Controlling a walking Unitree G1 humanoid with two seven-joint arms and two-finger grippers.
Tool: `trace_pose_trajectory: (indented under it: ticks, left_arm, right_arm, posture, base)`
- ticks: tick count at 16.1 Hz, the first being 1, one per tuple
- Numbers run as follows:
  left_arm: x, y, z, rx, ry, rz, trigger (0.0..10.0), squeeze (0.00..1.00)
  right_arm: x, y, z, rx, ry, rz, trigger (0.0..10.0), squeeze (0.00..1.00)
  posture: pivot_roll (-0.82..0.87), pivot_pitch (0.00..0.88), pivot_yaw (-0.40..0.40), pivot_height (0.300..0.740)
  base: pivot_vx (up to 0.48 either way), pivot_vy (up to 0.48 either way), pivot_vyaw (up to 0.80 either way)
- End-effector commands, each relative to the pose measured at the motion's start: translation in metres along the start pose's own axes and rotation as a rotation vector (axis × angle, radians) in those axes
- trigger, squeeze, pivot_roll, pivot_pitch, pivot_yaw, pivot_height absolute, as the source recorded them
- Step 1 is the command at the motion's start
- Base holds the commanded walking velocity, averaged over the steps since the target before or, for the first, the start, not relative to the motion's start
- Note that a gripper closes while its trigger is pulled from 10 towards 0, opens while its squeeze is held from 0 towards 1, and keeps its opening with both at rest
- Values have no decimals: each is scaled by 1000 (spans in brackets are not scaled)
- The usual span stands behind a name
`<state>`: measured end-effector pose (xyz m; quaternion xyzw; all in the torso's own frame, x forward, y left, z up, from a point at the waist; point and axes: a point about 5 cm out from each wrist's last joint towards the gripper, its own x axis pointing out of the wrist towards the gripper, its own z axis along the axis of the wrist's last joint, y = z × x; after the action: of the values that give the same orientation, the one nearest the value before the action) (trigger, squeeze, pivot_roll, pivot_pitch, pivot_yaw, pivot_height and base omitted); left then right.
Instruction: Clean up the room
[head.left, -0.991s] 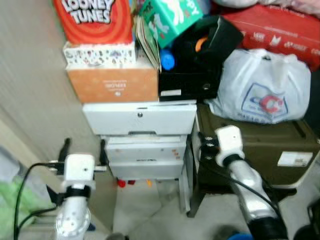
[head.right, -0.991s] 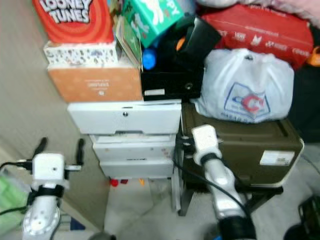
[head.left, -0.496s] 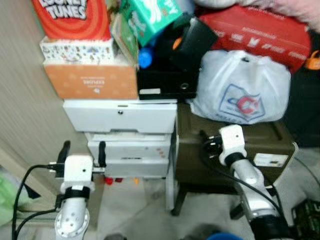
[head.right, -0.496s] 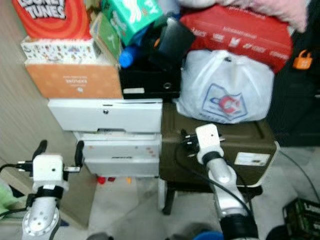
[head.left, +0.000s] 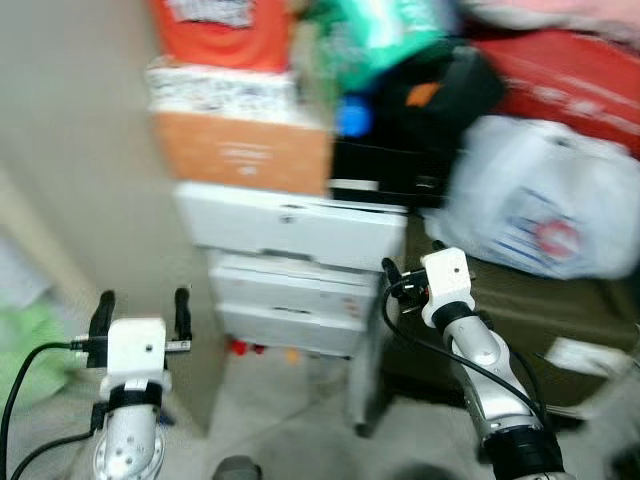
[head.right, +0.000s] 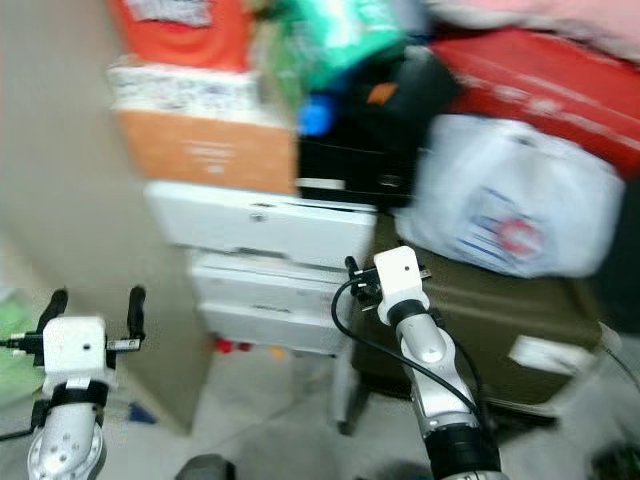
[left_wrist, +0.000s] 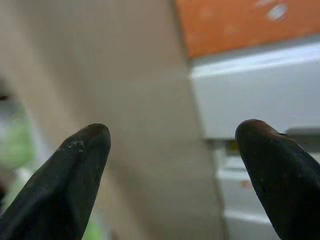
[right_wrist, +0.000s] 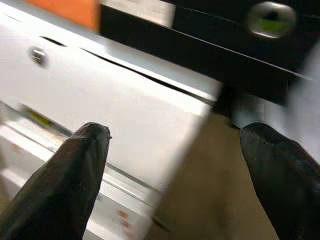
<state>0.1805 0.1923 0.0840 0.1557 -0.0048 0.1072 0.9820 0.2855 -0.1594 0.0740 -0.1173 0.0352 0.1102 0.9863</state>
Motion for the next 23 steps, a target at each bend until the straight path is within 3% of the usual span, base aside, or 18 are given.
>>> trace_pose_trajectory:
  ticks: [1, 3, 5, 8, 12, 16, 20, 23]
  left_arm:
    - [-2, 0, 4, 14, -20, 13, 10000, 0]
    - [-8, 3, 0, 25, 8, 46, 10000, 0]
    - [-22, 11, -7, 37, 52, 86, 10000, 0]
    - [-30, 20, -13, 34, 88, 136, 10000, 0]
    - [-18, 18, -13, 31, 66, 129, 10000, 0]
    - [-4, 6, -15, 13, 59, 87, 10000, 0]
    - [4, -1, -23, 15, 75, 50, 10000, 0]
    - [11, 2, -20, 26, 39, 76, 10000, 0]
  right_arm:
    - [0, -1, 1, -13, -6, 5, 10000, 0]
    - [-1, -3, 0, -18, -3, 2, 10000, 0]
    - [-12, -6, -5, -27, 16, 3, 10000, 0]
    - [-23, -7, -14, -36, 43, 20, 10000, 0]
    - [-23, -7, -16, -23, 52, 4, 10000, 0]
    - [-25, -5, -24, 29, 72, -73, 10000, 0]
    - [-23, -8, -36, 26, 125, -82, 10000, 0]
    - [-15, -4, -28, 18, 71, -70, 10000, 0]
  posture:
    - [-15, 0, -27, 740]
    - [-16, 0, -24, 740]
    - [-11, 0, -25, 740]
    - [-12, 0, -30, 740]
    - [-26, 0, -22, 740]
    - [-55, 0, 50, 740]
    - [-43, 0, 44, 740]
    - [-33, 0, 47, 740]
  base:
    - [0, 0, 800]
    - [0, 0, 800]
    - [0, 0, 800]
    - [0, 0, 800]
    - [0, 0, 647]
    - [0, 0, 744]
    - [0, 0, 328]
    - [0, 0, 0]
